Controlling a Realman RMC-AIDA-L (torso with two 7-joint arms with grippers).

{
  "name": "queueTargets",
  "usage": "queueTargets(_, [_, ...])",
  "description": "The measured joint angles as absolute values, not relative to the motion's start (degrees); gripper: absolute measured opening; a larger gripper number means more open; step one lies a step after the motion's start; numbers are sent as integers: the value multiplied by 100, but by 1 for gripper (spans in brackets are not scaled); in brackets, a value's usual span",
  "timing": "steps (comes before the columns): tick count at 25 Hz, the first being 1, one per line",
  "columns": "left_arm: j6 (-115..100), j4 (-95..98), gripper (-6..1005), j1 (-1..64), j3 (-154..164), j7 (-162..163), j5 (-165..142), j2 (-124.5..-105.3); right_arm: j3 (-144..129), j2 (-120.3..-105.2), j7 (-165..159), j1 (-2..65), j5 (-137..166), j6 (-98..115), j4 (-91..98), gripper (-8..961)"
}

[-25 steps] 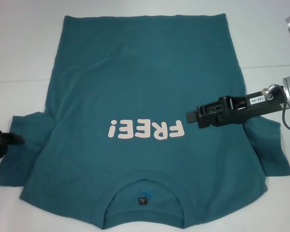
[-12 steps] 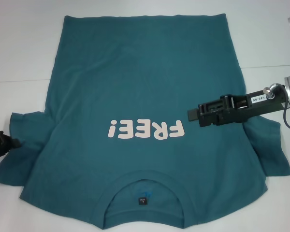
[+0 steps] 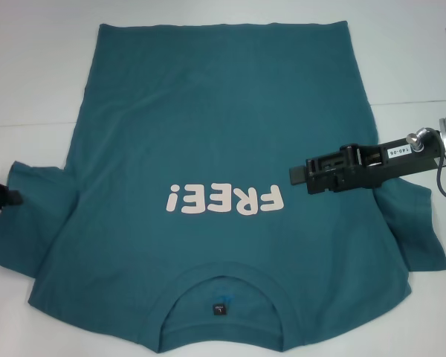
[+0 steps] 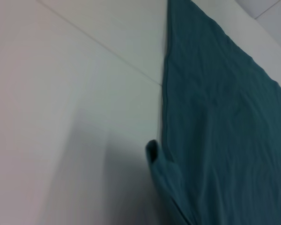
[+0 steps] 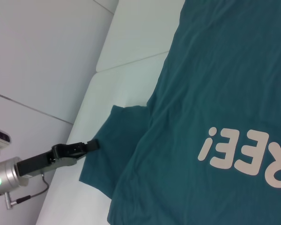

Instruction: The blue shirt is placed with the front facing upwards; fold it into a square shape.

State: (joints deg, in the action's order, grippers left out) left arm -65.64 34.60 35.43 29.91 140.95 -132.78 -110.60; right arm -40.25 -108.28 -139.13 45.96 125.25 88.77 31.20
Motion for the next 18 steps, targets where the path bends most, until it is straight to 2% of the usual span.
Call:
queueTargets(10, [-7049, 4116, 0, 3682, 3001, 14489, -13715, -10884, -4006, -10828, -13913, 4598, 12524, 8886, 3120, 633])
queueTargets(18, [-7534, 4529, 0, 3922, 3105, 14838, -14068, -10832, -4008, -10828, -13913, 4595, 12525, 8886, 3120, 632])
